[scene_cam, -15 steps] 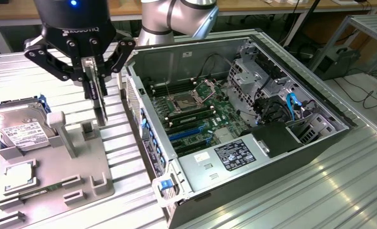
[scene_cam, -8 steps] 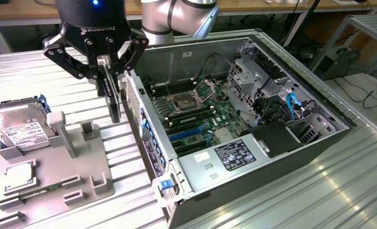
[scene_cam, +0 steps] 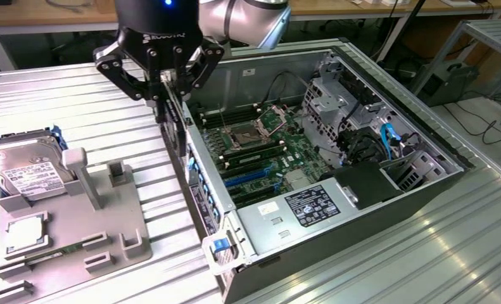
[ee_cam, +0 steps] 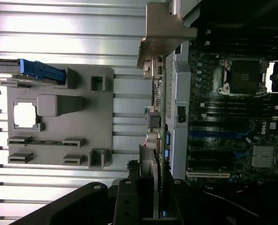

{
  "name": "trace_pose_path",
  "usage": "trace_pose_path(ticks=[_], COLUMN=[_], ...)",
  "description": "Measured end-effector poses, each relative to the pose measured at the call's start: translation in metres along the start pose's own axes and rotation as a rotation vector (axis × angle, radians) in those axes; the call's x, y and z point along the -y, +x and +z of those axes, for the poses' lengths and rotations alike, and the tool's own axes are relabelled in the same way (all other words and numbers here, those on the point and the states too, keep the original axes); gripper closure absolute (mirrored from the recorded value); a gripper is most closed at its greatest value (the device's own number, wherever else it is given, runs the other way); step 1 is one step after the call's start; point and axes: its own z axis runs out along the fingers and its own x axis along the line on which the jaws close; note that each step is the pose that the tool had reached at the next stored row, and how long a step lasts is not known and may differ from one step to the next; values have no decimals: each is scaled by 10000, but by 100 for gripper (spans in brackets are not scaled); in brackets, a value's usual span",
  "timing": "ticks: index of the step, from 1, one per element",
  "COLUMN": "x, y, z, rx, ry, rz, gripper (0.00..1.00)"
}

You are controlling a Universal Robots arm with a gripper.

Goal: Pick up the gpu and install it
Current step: 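Pick up the gpu and move the gpu toward the slot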

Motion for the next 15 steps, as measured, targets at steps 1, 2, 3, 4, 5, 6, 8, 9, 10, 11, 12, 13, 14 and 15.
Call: trace_pose_path(ticks=[1,2,3,4,5,6,8,9,10,11,12,13,14,15], x=[1,2,3,4,5,6,8,9,10,11,12,13,14,15], y=[-26,-54,-85,-120,-153,-185,-240,-271,-306,-339,-373,-403,-436,-467], z=[0,1,1,1,1,2,2,3,3,3,4,4,4,4], rx=[0,0,0,0,0,1,1,1,1,1,1,1,1,1], ry=[0,0,0,0,0,-1,-1,-1,-1,-1,-1,-1,-1,0], rz=[-7,-14,-20,-27,-32,-38,-47,-52,-55,-58,-60,-62,-66,-69], gripper=[72,72,72,72,72,72,72,72,72,72,72,72,72,72])
